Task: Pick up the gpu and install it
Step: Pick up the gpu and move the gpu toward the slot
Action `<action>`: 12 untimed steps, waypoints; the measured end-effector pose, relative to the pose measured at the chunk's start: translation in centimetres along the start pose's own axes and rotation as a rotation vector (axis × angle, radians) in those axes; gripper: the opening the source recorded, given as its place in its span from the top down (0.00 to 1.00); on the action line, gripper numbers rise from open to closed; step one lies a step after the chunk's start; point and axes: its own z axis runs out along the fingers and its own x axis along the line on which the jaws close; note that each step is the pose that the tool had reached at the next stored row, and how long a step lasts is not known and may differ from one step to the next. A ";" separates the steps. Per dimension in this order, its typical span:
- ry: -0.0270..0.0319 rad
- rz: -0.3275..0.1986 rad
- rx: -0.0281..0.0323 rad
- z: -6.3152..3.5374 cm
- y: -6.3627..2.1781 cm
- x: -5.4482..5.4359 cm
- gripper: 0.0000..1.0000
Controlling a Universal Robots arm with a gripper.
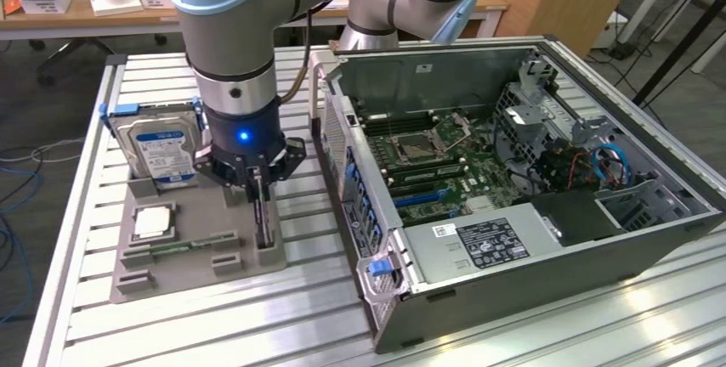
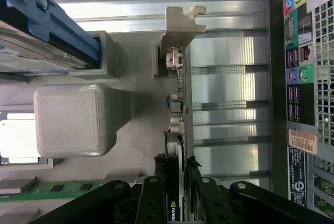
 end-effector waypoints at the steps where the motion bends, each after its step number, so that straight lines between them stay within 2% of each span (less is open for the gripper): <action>1: 0.0000 0.000 -0.0001 -0.05 0.00 0.0 0.74; 12: -0.0001 0.000 -0.0002 -0.69 0.03 0.0 0.74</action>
